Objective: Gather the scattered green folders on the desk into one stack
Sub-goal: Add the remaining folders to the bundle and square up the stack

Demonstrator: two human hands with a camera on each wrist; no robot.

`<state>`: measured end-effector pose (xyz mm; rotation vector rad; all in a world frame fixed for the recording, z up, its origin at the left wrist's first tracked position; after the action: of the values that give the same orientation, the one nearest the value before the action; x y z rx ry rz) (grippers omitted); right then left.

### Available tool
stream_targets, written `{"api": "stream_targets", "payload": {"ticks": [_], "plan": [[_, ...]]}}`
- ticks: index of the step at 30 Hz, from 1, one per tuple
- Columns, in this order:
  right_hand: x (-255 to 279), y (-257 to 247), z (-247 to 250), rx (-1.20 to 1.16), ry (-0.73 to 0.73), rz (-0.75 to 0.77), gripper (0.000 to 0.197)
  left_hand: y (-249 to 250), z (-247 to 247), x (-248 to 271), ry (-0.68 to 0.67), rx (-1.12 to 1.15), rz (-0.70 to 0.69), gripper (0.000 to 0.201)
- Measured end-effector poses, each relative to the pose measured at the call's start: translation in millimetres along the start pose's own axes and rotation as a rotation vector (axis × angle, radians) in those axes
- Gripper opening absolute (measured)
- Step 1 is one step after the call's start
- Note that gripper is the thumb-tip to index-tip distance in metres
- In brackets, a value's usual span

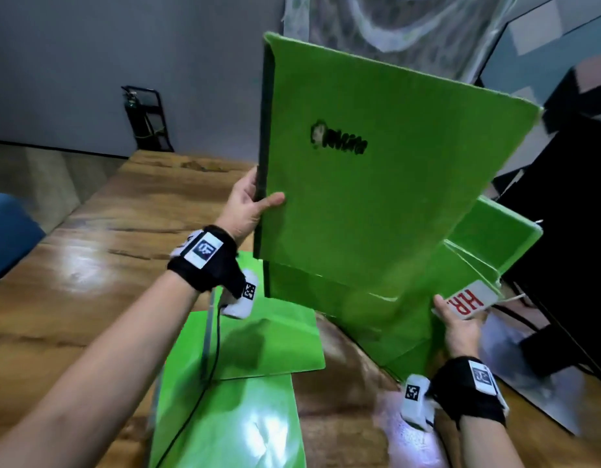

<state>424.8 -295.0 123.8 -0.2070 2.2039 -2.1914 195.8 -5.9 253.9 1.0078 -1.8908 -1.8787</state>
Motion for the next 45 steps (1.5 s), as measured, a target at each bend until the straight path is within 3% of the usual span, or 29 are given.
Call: {"api": "stream_targets", "payload": {"ticks": [3,5,7,10,15,16,17,18,19,20,21,22,23,25,26,30,32,35,36,40,42,44,45], "plan": [[10,-15,5,-0.077,-0.054,-0.05,0.014,-22,-50,-26,-0.137,-0.067,0.041,0.079],[18,-23,5,-0.204,-0.096,-0.123,0.034,-40,-69,-45,-0.22,-0.214,0.091,0.085],[7,-9,8,-0.219,-0.122,-0.08,0.038,-59,-78,-61,-0.313,-0.355,0.183,0.098],[-16,21,14,-0.247,-0.144,-0.128,0.012,-80,-90,-76,-0.407,-0.388,0.3,0.107],[-20,23,17,-0.198,-0.124,-0.16,0.04,-98,-113,-84,-0.455,-0.295,0.428,0.115],[-16,21,17,-0.215,-0.123,-0.143,0.034,-102,-115,-85,-0.446,-0.287,0.428,0.124],[-10,16,17,-0.264,-0.147,-0.131,0.014,-107,-116,-87,-0.448,-0.292,0.417,0.132],[-10,17,20,-0.322,-0.152,-0.112,0.038,-108,-116,-87,-0.447,-0.292,0.407,0.135],[-11,23,25,-0.361,-0.148,-0.126,0.088,-113,-115,-88,-0.442,-0.299,0.413,0.132],[-9,25,26,-0.352,-0.141,-0.135,0.122,-114,-113,-87,-0.435,-0.289,0.415,0.13],[-4,21,22,-0.31,-0.156,-0.102,0.137,-115,-112,-86,-0.427,-0.29,0.415,0.131],[7,10,17,-0.21,-0.181,-0.041,0.139,-113,-109,-82,-0.42,-0.3,0.418,0.132],[14,3,12,-0.132,-0.208,0.003,0.126,-108,-108,-78,-0.419,-0.319,0.407,0.126],[17,-3,9,-0.097,-0.182,0.006,0.08,-95,-107,-66,-0.396,-0.325,0.396,0.093],[20,-9,10,-0.075,-0.153,0.003,0.067,-90,-107,-61,-0.371,-0.311,0.393,0.08],[19,-33,17,-0.158,-0.078,0.04,0.037,-76,-112,-46,-0.302,-0.238,0.263,0.075],[12,-35,26,-0.179,-0.085,0.075,0.034,-68,-117,-42,-0.293,-0.193,0.216,0.078],[4,-42,34,-0.085,-0.068,0.17,0.081,-56,-132,-39,-0.29,-0.119,0.156,0.097],[3,-44,35,-0.05,-0.029,0.186,0.088,-55,-137,-40,-0.281,-0.109,0.147,0.1],[-2,-43,36,-0.023,-0.001,0.199,0.104,-59,-149,-42,-0.131,-0.09,0.171,0.06],[-4,-39,36,0.011,-0.027,0.19,0.091,-63,-147,-42,-0.113,-0.103,0.193,0.052],[-4,-37,37,-0.012,-0.04,0.189,0.053,-63,-144,-42,-0.147,-0.092,0.208,0.051],[-2,-37,37,-0.031,-0.04,0.197,0.046,-62,-143,-41,-0.172,-0.081,0.221,0.051]]}}
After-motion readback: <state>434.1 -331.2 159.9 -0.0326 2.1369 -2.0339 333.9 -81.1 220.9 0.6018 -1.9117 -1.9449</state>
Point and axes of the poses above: each hand's wrist, its own x-axis away from the middle knuckle, its own z-axis out of the back of the hand, y = z × x, the point moved 2 cm from there along -x, towards the middle knuckle, and after that the axes turned 4 degrees about -x, right-handed, at the moved point
